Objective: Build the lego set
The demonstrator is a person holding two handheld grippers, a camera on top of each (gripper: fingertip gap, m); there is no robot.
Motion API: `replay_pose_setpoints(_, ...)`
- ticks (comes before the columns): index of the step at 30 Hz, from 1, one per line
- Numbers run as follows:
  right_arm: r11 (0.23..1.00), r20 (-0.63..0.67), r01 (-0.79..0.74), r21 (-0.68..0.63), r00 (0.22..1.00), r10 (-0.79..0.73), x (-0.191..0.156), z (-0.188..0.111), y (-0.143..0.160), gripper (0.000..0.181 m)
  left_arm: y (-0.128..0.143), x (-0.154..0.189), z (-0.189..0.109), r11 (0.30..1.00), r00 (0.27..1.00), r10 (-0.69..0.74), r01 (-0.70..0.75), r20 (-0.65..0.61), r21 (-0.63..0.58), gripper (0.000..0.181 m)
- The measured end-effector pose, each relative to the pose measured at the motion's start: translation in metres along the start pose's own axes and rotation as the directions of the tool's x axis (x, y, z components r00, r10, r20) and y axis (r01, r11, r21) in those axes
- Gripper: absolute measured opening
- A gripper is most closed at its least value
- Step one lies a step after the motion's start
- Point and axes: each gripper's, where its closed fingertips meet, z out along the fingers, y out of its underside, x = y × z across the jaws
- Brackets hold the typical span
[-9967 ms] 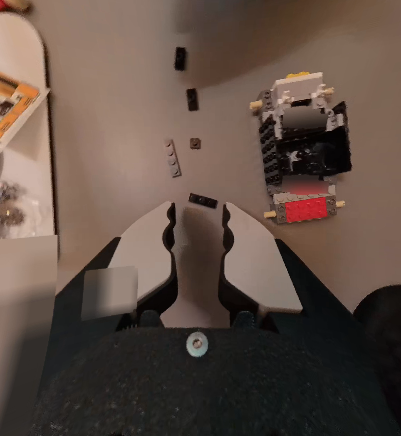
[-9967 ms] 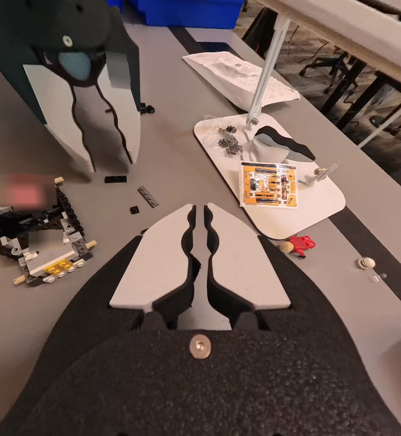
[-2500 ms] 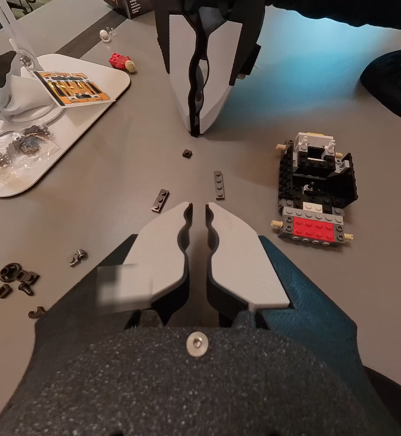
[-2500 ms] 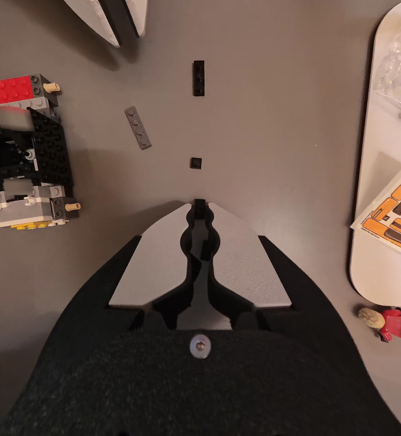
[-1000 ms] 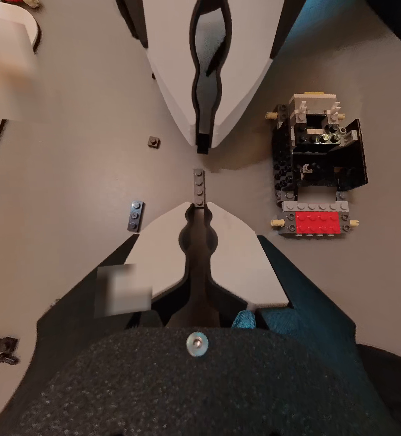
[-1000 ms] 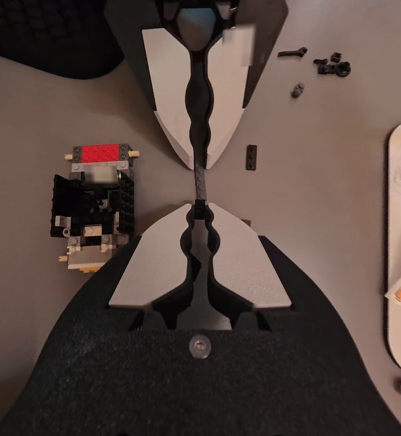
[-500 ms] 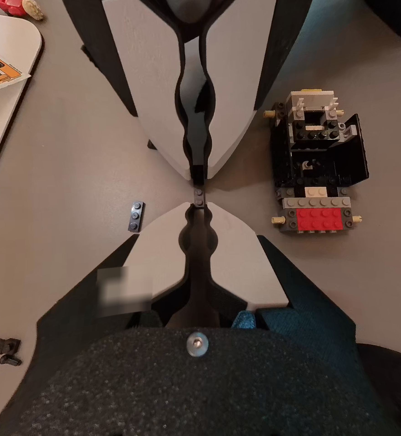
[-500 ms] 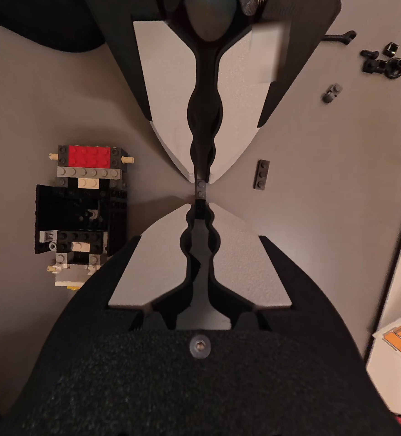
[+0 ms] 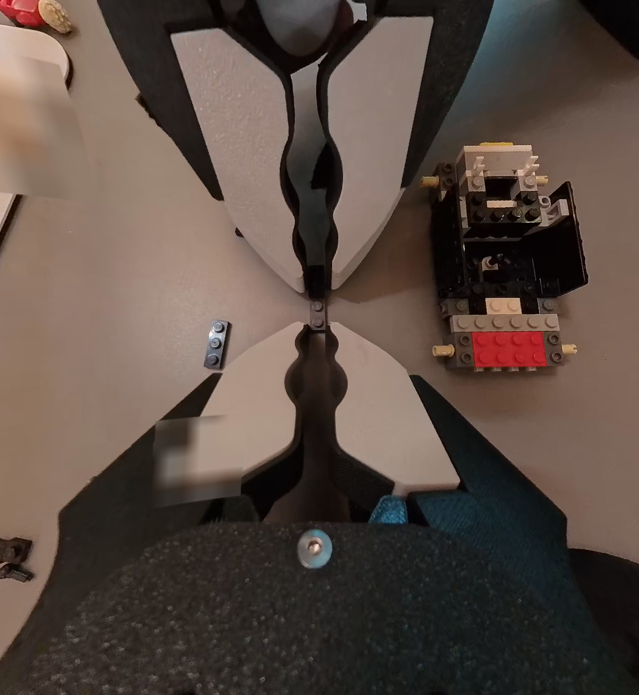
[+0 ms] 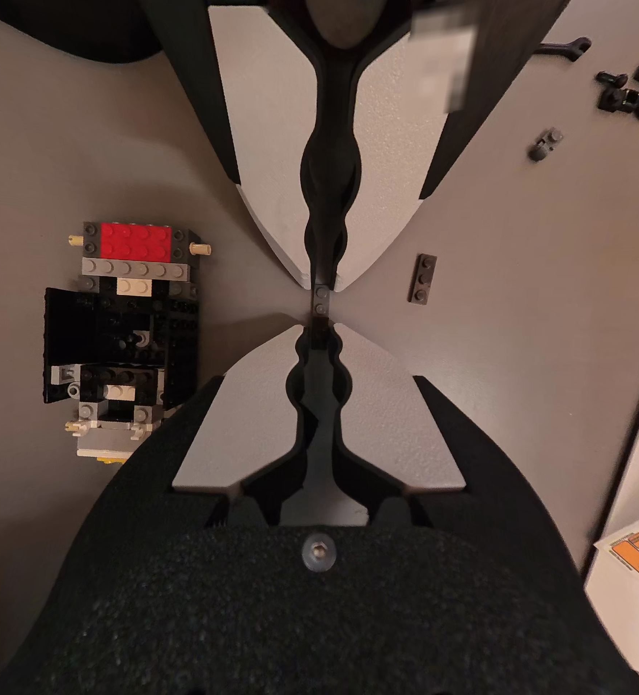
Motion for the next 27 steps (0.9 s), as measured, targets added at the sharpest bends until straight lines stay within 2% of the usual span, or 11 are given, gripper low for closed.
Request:
replay_pose_setpoints(1,1.000,-0.002,0.000,-0.001,1.000,0.000,-0.0001,-0.0003,0.0001,0.009,0.0000,0.0000,0.0000,1.000,1.000,0.000,0.000,0.001,0.000,0.008)
replay_pose_setpoints(21,1.000,0.006,-0.022,0.009,1.000,0.022,0.0010,-0.0049,-0.0005,0.007,0.0001,0.0004,-0.0002,1.000,1.000,0.004,-0.004,0.005,-0.001,0.008)
replay_pose_setpoints(27,1.000,0.003,-0.024,0.003,1.000,0.024,0.0004,-0.0047,0.0020,0.013,0.0000,0.0004,-0.0003,1.000,1.000,0.020,-0.020,0.013,0.004,0.007)
